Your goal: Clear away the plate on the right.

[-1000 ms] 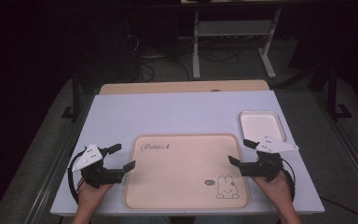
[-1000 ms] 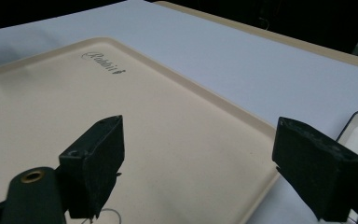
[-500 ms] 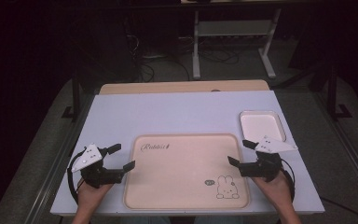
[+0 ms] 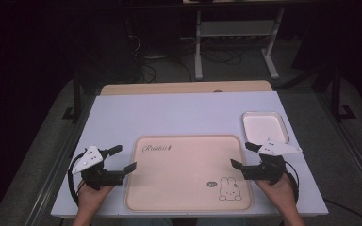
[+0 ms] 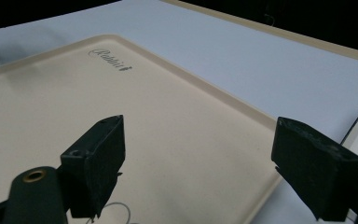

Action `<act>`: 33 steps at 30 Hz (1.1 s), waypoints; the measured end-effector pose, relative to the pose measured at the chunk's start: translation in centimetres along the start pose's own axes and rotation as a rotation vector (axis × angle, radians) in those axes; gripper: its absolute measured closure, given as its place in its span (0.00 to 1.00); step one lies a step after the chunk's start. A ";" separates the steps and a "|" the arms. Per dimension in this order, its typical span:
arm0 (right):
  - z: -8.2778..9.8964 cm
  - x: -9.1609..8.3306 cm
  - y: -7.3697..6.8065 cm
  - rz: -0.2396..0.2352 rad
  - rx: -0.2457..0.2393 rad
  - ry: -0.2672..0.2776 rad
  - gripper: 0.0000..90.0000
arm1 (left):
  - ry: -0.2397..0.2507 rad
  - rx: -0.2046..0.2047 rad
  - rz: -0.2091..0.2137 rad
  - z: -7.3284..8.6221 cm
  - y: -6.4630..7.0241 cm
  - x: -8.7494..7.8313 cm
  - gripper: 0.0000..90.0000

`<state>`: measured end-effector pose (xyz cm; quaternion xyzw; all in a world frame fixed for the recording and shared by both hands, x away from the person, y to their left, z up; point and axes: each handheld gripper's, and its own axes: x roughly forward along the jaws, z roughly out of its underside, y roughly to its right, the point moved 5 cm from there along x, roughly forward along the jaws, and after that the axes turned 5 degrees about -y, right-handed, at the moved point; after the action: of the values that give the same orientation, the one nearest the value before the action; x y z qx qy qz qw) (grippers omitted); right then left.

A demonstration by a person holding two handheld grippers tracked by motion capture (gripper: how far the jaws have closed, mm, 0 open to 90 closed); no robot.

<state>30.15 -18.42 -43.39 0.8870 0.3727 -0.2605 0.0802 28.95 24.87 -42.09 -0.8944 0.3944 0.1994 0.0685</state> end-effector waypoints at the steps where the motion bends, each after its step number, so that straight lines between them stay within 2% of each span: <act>1: 0.0 0.0 0.0 0.000 0.000 0.000 0.19 | 0.000 0.000 0.000 0.0 0.0 0.0 0.17; 13: 0.8 -0.5 0.1 -0.002 0.008 -0.021 0.19 | 0.002 0.000 -0.002 0.0 -0.1 -0.1 0.17; 23: 1.9 -1.8 0.9 0.009 0.047 -0.033 0.20 | 0.000 -0.001 -0.002 0.1 -0.1 -0.1 0.17; 28: 2.5 -2.4 1.4 -0.002 0.084 -0.038 0.20 | -0.001 -0.001 -0.002 0.1 0.0 -0.1 0.17; 33: 2.8 -2.8 1.6 -0.001 0.090 -0.048 0.20 | -0.001 -0.006 -0.004 0.1 -0.1 0.0 0.17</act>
<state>28.52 -22.27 -44.37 0.8830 0.3592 -0.2982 0.0489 28.95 24.98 -42.19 -0.8953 0.3919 0.2009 0.0664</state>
